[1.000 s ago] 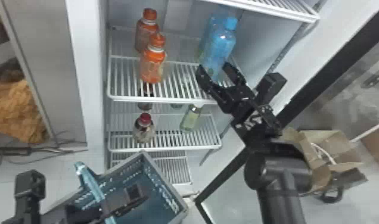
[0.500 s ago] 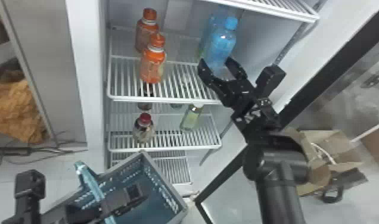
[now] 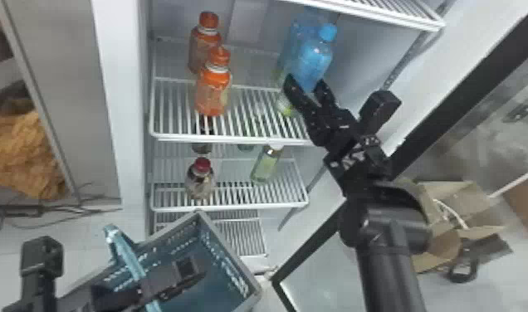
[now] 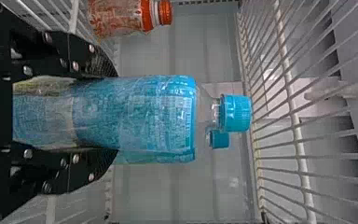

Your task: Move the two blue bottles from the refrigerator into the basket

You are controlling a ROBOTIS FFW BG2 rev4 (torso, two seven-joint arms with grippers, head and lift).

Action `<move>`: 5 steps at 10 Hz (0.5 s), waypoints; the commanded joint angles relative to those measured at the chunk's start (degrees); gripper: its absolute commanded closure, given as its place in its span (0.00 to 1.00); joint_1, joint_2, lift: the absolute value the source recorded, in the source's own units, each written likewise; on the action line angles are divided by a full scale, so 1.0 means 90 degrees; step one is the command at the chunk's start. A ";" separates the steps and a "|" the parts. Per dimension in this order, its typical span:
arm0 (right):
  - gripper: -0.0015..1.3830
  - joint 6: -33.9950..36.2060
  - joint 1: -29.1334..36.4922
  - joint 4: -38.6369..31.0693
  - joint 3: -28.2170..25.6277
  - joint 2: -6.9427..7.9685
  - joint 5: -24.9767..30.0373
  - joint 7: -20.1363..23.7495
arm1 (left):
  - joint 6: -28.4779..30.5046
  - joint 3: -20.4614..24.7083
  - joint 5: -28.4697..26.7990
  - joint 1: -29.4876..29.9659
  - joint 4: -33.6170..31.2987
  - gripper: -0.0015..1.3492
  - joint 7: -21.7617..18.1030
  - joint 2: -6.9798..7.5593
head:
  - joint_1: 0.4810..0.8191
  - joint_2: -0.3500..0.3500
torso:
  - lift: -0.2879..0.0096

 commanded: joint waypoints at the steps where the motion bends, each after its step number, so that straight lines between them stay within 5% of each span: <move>1: 0.92 -0.0140 0.0061 0.0014 -0.0013 0.0000 -0.0004 -0.0028 | 0.0000 -0.0011 0.0001 0.0001 0.0000 0.89 0.0000 0.0000 | 0.63 0.00 | 0.93; 5: 0.92 -0.0203 0.0530 -0.0611 -0.0128 0.0000 -0.0106 -0.0019 | -0.0016 -0.0011 0.0001 0.0017 0.0000 0.89 0.0000 0.0000 | 0.63 0.00 | 0.93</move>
